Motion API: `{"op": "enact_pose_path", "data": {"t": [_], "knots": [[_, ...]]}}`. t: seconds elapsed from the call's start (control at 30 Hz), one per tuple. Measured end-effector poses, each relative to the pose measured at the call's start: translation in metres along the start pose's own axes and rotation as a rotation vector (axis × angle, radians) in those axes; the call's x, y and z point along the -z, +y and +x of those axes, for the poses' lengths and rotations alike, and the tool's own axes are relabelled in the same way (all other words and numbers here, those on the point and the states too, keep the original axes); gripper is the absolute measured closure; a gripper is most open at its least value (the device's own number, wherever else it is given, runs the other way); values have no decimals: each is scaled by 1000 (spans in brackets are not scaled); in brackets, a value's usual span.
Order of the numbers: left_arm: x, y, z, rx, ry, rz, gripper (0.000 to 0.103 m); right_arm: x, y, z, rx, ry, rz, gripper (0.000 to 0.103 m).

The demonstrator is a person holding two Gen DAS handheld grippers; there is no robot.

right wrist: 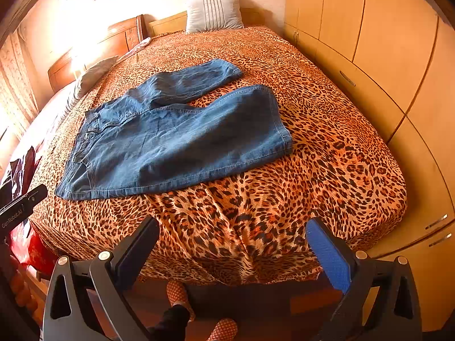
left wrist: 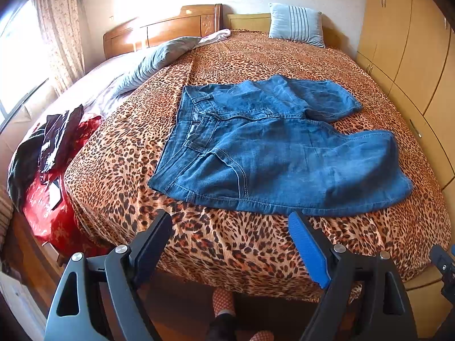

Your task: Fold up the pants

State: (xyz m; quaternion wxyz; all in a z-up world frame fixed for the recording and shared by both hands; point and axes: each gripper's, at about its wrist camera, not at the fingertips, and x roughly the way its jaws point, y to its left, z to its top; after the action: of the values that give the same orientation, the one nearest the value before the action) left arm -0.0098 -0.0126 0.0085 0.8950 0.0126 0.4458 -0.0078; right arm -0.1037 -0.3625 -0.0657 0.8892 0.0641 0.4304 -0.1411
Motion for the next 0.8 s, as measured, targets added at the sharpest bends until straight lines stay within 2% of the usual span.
{"op": "enact_pose_path", "data": {"t": [0.27, 0.4, 0.5, 0.63, 0.73, 0.8], "knots": [[1, -2, 3, -3, 28, -2, 18, 1, 0, 3, 1, -10, -14, 0], [0, -2, 9, 0, 59, 3, 14, 1, 1, 8, 15, 51, -20, 0], [-5, 1, 24, 21, 127, 1, 9, 0, 0, 15, 7, 104, -9, 0], [-32, 13, 68, 80, 265, 5, 9, -6, -3, 24, 4, 122, 12, 0], [-65, 36, 111, 87, 348, 2, 9, -16, -6, 34, 26, 109, 25, 0], [-93, 57, 140, 98, 368, -3, 9, -24, -10, 43, 37, 126, 52, 0]]}}
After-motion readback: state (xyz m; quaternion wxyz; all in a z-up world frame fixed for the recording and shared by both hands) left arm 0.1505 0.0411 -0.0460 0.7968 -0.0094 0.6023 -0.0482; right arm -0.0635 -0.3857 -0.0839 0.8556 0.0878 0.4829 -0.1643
